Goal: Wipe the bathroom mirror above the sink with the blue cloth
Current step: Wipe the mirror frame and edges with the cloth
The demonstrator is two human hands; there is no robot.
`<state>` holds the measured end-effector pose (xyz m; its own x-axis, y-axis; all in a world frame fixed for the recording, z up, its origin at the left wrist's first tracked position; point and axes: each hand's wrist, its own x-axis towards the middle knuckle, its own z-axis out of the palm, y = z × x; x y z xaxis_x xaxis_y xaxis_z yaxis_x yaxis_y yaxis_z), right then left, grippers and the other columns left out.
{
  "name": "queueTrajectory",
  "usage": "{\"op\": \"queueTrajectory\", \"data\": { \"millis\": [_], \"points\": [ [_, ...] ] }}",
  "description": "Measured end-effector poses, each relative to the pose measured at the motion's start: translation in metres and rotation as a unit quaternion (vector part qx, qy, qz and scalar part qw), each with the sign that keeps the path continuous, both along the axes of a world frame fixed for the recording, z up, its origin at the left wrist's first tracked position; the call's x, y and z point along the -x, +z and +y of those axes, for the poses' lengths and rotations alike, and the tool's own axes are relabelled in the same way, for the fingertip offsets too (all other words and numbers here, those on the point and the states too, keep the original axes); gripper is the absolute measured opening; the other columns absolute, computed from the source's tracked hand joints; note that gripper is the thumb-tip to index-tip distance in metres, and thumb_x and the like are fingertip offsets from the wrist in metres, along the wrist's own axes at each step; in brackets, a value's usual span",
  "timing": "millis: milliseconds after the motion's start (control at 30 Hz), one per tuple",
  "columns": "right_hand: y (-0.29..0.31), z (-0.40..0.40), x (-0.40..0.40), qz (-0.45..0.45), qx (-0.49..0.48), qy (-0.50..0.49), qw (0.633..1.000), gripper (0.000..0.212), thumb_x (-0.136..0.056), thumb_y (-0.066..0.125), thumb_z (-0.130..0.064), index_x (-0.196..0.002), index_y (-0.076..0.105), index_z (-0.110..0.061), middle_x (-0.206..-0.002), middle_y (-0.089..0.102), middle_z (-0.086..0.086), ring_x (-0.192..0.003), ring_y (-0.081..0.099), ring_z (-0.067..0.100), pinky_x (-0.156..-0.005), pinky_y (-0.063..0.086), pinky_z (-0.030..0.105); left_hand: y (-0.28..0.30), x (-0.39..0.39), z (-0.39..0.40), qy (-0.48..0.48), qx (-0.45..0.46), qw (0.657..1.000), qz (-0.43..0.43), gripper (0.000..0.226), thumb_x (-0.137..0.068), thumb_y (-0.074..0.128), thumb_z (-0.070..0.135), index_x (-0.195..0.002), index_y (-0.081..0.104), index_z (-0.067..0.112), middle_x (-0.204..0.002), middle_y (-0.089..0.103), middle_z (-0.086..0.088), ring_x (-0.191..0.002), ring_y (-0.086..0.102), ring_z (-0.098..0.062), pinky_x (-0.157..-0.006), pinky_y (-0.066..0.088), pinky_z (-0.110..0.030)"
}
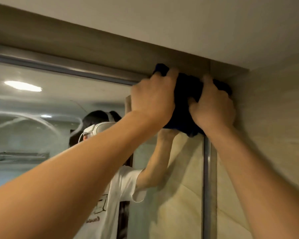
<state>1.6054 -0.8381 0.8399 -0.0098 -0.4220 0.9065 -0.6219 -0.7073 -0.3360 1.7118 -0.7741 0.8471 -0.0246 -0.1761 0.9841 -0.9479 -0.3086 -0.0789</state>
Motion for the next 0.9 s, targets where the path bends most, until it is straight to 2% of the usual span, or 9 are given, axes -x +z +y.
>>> {"op": "queueTrajectory", "data": {
  "millis": [133, 233, 367, 500, 667, 767, 900],
  "points": [
    [-0.001, -0.008, 0.006, -0.029, -0.035, -0.020, 0.999, 0.047, -0.095, 0.054, -0.023, -0.138, 0.036, -0.019, -0.123, 0.058, 0.017, -0.108, 0.058, 0.040, -0.068, 0.037, 0.036, 0.004, 0.013, -0.013, -0.004, -0.013, 1.000, -0.016, 0.042, -0.098, 0.049, 0.022, -0.138, 0.039, 0.025, -0.111, 0.062, -0.006, -0.098, 0.062, -0.035, -0.064, 0.033, -0.037],
    [0.001, 0.001, 0.001, -0.037, -0.039, -0.023, 0.998, 0.045, -0.095, 0.053, -0.024, -0.136, 0.037, -0.017, -0.126, 0.056, 0.018, -0.112, 0.056, 0.042, -0.069, 0.037, 0.038, 0.007, 0.008, -0.004, -0.016, -0.029, 0.999, -0.025, 0.043, -0.097, 0.051, 0.023, -0.139, 0.041, 0.027, -0.110, 0.063, -0.005, -0.099, 0.062, -0.033, -0.065, 0.034, -0.037],
    [0.006, 0.030, -0.028, -0.008, 0.004, 0.018, 1.000, 0.041, -0.094, 0.055, -0.027, -0.132, 0.041, -0.020, -0.119, 0.059, 0.012, -0.107, 0.058, 0.038, -0.066, 0.041, 0.038, 0.000, -0.032, 0.034, -0.004, -0.006, 1.000, -0.012, 0.045, -0.094, 0.053, 0.027, -0.138, 0.042, 0.029, -0.107, 0.064, -0.009, -0.094, 0.062, -0.038, -0.063, 0.035, -0.037],
    [0.002, 0.058, -0.065, 0.010, 0.075, 0.065, 0.995, 0.041, -0.096, 0.057, -0.030, -0.133, 0.042, -0.021, -0.111, 0.062, 0.008, -0.100, 0.062, 0.033, -0.062, 0.040, 0.035, 0.000, -0.075, 0.077, 0.015, 0.014, 1.000, 0.013, 0.043, -0.089, 0.059, 0.030, -0.131, 0.048, 0.031, -0.106, 0.066, -0.014, -0.095, 0.061, -0.043, -0.065, 0.043, -0.040],
    [0.004, 0.046, -0.052, 0.042, 0.086, 0.068, 0.993, 0.047, -0.096, 0.056, -0.032, -0.138, 0.038, -0.023, -0.097, 0.061, 0.004, -0.092, 0.064, 0.031, -0.059, 0.039, 0.035, -0.003, -0.060, 0.065, 0.012, 0.036, 0.999, 0.036, 0.040, -0.089, 0.060, 0.028, -0.128, 0.051, 0.027, -0.101, 0.066, -0.016, -0.092, 0.060, -0.044, -0.064, 0.040, -0.041],
    [0.007, 0.025, -0.026, 0.042, 0.049, 0.046, 0.997, 0.053, -0.096, 0.055, -0.030, -0.144, 0.033, -0.022, -0.115, 0.061, 0.007, -0.102, 0.061, 0.032, -0.063, 0.037, 0.036, 0.000, -0.036, 0.034, 0.004, 0.024, 0.999, 0.029, 0.041, -0.090, 0.058, 0.028, -0.130, 0.049, 0.029, -0.105, 0.066, -0.013, -0.094, 0.061, -0.041, -0.064, 0.040, -0.039],
    [0.009, -0.003, 0.008, 0.047, 0.010, -0.006, 0.999, 0.056, -0.095, 0.055, -0.027, -0.145, 0.030, -0.022, -0.126, 0.058, 0.013, -0.111, 0.058, 0.039, -0.072, 0.047, 0.042, 0.004, 0.003, -0.003, 0.002, 0.012, 1.000, 0.023, 0.044, -0.093, 0.055, 0.023, -0.135, 0.045, 0.028, -0.110, 0.063, -0.010, -0.098, 0.061, -0.039, -0.064, 0.035, -0.040]
  ]
}}
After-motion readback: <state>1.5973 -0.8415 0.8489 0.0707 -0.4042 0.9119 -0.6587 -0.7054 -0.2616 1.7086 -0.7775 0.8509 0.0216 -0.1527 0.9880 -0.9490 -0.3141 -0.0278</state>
